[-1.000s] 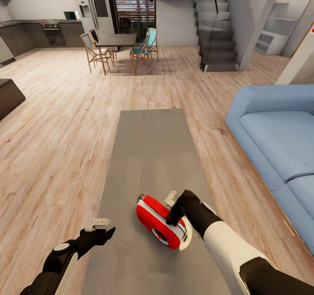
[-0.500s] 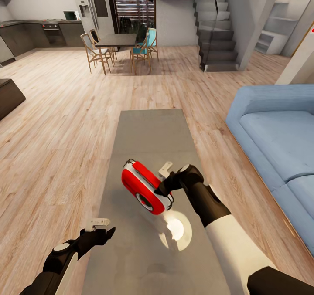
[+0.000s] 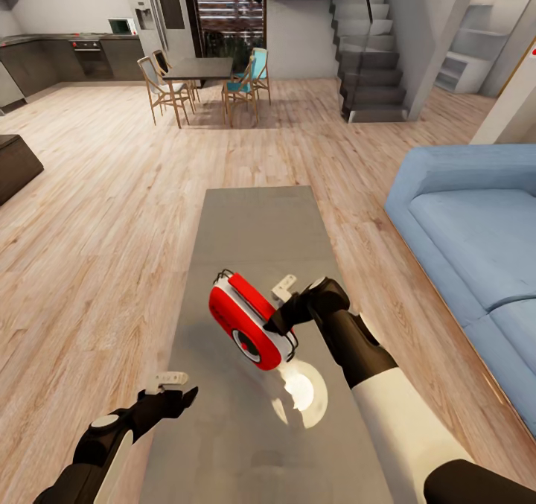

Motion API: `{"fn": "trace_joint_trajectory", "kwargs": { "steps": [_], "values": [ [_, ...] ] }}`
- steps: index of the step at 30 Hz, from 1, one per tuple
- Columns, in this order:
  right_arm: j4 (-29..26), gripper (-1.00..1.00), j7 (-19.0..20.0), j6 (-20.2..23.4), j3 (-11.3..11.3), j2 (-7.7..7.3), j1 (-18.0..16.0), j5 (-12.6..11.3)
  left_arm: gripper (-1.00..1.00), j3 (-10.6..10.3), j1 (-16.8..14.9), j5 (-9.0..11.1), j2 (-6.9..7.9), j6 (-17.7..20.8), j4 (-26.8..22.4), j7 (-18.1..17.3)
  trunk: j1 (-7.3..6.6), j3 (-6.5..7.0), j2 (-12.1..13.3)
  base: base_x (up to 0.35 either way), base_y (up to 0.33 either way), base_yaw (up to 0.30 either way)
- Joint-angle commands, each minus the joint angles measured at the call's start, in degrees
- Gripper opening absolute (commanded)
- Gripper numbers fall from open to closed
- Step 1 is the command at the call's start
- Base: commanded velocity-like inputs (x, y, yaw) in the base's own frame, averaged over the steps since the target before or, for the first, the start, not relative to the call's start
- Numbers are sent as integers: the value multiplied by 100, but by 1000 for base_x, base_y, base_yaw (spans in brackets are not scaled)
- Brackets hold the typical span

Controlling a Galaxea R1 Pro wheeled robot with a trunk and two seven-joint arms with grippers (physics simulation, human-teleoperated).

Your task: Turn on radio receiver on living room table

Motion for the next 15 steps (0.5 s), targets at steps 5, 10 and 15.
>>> {"fn": "trace_joint_trajectory", "kwargs": {
  "steps": [5, 10, 15],
  "values": [
    [0, -100, 32, 23, -6, -68, 47, -65, 100, 0, -2, 26, -36, 35, -163, -472, 0, 0, 0, 0, 0, 0],
    [-12, -100, 148, 27, -10, -167, 42, -77, 100, 3, -3, 38, -65, 102, -321, -1289, 0, 0, 0, 0, 0, 0],
    [-283, -100, 384, 28, -13, -300, 51, -75, 100, 7, -1, 44, -73, 232, -445, -1832, 0, 0, 0, 0, 0, 0]
  ]
}}
